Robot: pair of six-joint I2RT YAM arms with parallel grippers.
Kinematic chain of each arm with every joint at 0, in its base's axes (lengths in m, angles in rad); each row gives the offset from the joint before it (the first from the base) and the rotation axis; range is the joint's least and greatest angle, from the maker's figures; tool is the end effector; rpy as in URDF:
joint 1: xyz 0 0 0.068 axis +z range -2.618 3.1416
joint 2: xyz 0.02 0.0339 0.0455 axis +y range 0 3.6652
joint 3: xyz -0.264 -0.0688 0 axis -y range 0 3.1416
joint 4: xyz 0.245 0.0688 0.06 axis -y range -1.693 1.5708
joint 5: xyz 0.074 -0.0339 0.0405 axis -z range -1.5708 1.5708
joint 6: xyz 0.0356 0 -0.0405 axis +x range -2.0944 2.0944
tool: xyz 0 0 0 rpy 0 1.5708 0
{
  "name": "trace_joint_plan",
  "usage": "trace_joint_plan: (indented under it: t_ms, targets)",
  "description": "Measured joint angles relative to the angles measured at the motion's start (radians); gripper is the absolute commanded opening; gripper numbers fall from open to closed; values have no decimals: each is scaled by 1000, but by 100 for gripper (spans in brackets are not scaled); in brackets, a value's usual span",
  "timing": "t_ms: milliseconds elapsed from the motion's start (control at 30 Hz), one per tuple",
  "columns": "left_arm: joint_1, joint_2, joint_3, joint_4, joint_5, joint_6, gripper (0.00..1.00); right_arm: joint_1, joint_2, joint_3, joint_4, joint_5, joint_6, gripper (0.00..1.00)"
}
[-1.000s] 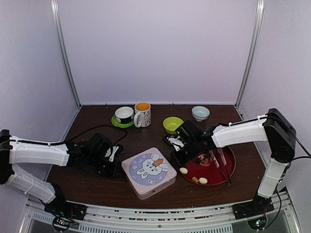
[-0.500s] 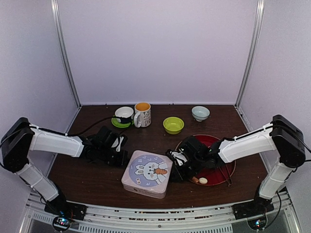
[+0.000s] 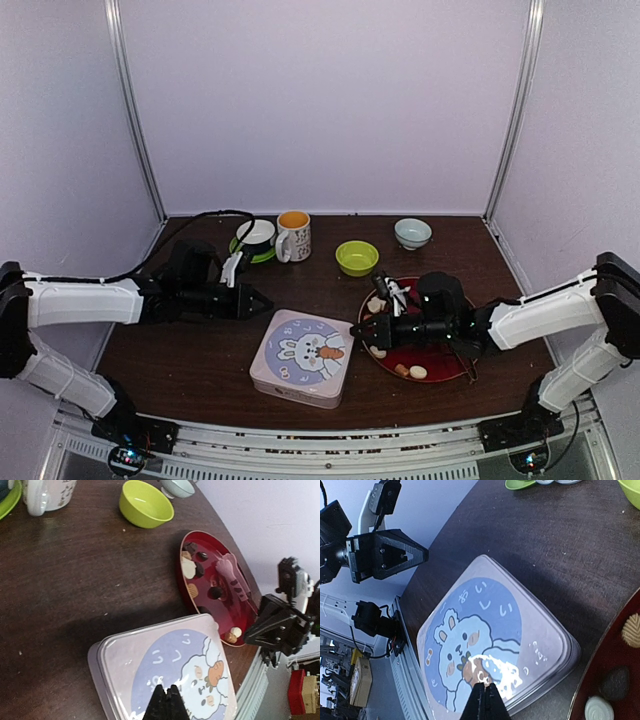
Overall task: Pack the chocolate
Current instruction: Press the box lid onto the packing box.
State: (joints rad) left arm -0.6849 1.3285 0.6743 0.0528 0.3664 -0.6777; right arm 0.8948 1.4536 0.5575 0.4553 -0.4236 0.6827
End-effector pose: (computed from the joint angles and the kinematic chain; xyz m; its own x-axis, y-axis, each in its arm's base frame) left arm 0.2057 -0.1845 0.2076 -0.8551 -0.0574 -0.5152 0.3636 0.6421 -0.6749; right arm 0.1671 0.2317 0.1764 -0.8025 -0.0814 -0.5911 -0.5638 0.4275 0.7067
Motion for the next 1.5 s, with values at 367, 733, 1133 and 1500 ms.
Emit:
trace_joint_plan:
  t_ms: [367,733,1133,1500]
  targets:
    - [51,100,50,69,206,78,0,-22,322,-74,546,-43,179,0]
    - [66,244,-51,219,217,87,0,-28,317,-147,677,-37,206,0]
    - [68,143,-178,321,208,76,0,117,208,-53,437,-52,79,0]
    - [61,-68,-374,321,259,40,0,116,286,-109,531,-56,119,0]
